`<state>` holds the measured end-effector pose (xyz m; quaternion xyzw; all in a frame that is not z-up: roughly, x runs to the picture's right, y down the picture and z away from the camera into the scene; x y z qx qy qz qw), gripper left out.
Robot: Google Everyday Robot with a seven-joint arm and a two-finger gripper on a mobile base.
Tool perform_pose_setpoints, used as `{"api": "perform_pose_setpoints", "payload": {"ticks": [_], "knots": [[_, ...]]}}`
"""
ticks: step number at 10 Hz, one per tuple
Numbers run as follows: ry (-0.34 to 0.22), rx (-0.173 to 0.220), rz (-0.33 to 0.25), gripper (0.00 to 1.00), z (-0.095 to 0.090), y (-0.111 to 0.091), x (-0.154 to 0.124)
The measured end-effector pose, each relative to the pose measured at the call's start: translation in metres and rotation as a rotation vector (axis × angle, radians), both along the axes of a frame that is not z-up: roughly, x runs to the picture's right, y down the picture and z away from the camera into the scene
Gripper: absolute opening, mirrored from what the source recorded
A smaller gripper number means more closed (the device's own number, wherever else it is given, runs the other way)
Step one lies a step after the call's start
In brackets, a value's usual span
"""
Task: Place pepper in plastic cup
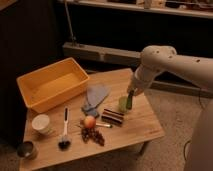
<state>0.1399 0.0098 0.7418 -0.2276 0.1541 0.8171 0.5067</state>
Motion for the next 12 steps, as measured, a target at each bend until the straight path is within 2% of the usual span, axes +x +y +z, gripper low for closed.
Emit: {"api": "perform_pose_setpoints", "payload": {"ticks": [4, 6, 8, 12], "knots": [[0.009, 0.076, -0.033, 0.04, 0.027, -0.012, -0.026], [0.014, 0.111, -0.057, 0.04, 0.044, -0.015, -0.03], [-0.011, 0.113, -0.06, 0.04, 0.06, -0.018, -0.028], [-0.02, 0.105, -0.07, 0.04, 0.084, -0.025, -0.026]]}}
